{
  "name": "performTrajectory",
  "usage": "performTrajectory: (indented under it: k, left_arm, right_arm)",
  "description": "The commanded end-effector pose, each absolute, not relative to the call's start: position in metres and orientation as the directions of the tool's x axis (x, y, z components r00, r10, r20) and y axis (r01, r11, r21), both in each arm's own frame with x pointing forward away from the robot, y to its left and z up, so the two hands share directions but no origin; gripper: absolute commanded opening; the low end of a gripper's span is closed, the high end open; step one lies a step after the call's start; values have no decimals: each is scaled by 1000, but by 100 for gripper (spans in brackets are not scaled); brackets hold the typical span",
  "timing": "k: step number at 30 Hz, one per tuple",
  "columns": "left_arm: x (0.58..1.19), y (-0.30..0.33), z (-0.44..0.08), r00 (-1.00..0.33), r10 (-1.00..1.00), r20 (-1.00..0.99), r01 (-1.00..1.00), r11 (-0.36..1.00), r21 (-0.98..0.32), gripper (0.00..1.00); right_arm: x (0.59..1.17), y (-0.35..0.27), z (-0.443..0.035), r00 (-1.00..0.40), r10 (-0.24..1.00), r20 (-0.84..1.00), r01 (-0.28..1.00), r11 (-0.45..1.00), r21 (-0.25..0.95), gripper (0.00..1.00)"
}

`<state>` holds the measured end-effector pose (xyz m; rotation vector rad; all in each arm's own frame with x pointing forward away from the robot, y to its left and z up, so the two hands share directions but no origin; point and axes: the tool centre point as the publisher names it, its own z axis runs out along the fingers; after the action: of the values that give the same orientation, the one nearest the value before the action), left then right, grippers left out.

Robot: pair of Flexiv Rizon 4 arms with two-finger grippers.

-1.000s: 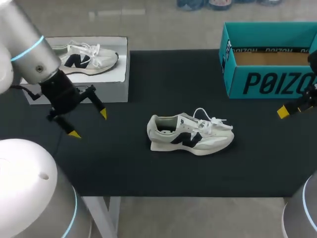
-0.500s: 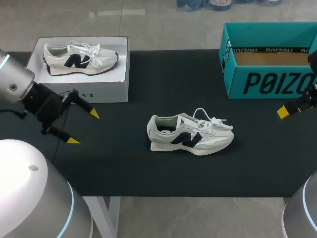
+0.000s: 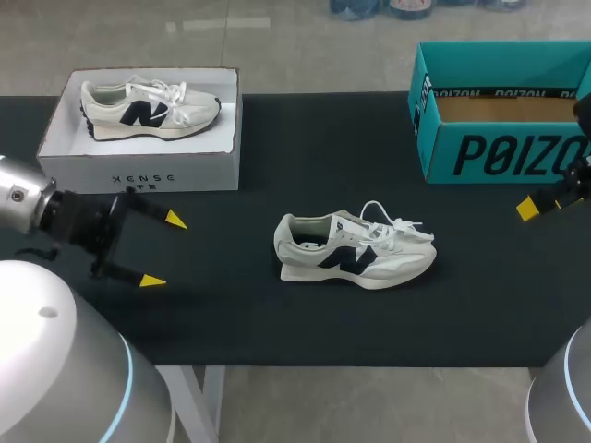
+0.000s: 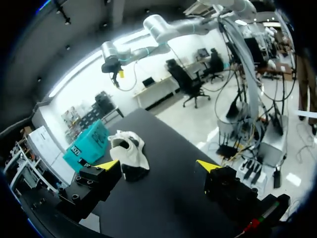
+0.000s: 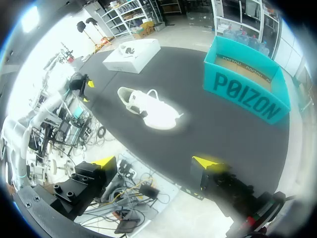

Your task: Take the shoe out of the shoebox, open the shoe tongue, remove and reinsert the insole, then place the shoe into the shoebox

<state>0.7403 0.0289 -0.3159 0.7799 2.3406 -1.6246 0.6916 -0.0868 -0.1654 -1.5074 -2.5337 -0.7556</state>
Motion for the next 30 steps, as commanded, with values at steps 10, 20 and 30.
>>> performTrajectory:
  k: [10, 20, 30]
  left_arm:
    - [750, 4, -339, -887, 250, -388, 442, 219, -870, 100]
    - [777, 0, -363, -928, 196, -318, 353, 182, -918, 100]
    - [804, -29, -393, -945, 180, -274, 307, 199, -931, 100]
  right_arm:
    - [693, -86, -166, -505, 799, 327, 848, 387, 362, 100]
    - [693, -86, -166, -505, 799, 327, 848, 387, 362, 100]
    - [693, -86, -166, -505, 799, 327, 848, 387, 362, 100]
